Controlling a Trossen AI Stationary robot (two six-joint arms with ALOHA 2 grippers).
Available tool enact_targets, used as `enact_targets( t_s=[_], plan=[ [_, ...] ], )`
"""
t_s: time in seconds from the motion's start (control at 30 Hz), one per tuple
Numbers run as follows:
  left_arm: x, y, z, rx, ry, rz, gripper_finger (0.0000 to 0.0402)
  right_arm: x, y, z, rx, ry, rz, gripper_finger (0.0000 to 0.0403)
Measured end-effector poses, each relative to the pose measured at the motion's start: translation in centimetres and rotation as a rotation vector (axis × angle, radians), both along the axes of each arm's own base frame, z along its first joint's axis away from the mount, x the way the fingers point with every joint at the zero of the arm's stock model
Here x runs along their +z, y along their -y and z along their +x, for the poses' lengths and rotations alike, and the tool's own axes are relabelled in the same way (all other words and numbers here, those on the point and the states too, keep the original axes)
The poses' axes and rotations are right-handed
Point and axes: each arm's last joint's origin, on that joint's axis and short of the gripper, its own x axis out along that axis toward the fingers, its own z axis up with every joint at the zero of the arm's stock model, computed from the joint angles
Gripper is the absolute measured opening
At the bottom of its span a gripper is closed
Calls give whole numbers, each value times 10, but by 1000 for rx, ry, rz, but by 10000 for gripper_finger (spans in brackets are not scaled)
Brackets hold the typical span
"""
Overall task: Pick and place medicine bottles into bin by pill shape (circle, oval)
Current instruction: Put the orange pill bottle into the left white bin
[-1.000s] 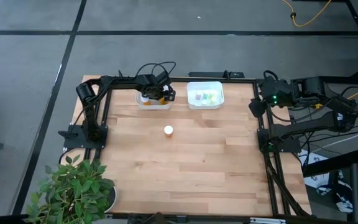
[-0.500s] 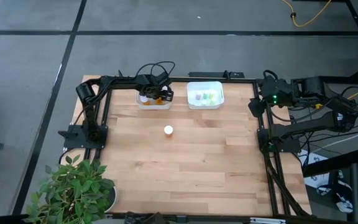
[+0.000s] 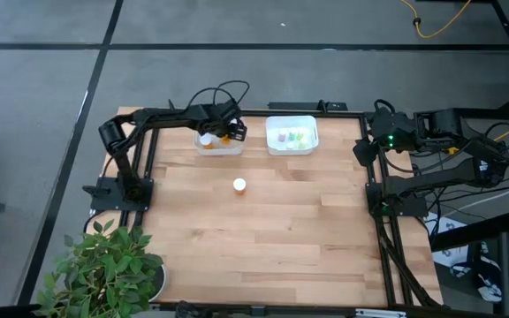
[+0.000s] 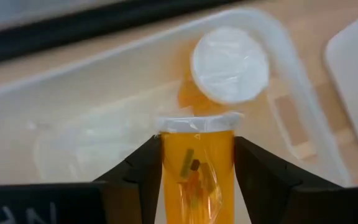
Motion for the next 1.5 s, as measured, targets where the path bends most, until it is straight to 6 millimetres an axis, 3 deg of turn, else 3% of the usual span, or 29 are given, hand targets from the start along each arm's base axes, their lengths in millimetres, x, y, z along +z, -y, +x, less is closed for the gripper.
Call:
enact_targets(
  t_s=[0.23, 0.43, 0.67, 0.9, 1.33, 1.5],
  plan=[
    [26, 27, 8, -39, -54, 237, 166, 0, 0, 0, 1, 1, -1, 233],
    [33, 52, 24, -85, -93, 413, 166, 0, 0, 0, 2, 2, -2, 232],
    [38, 82, 38, -240, -83, 466, 166, 0, 0, 0, 3, 2, -2, 233],
    [44, 127, 51, -438, -83, 544, 166, 0, 0, 0, 3, 2, -2, 233],
    [63, 187, 54, -590, 53, 598, 165, 0, 0, 0, 0, 4, 0, 233],
    [48, 204, 58, -656, 258, 641, 165, 0, 0, 0, -1, 8, 0, 232]
  ],
)
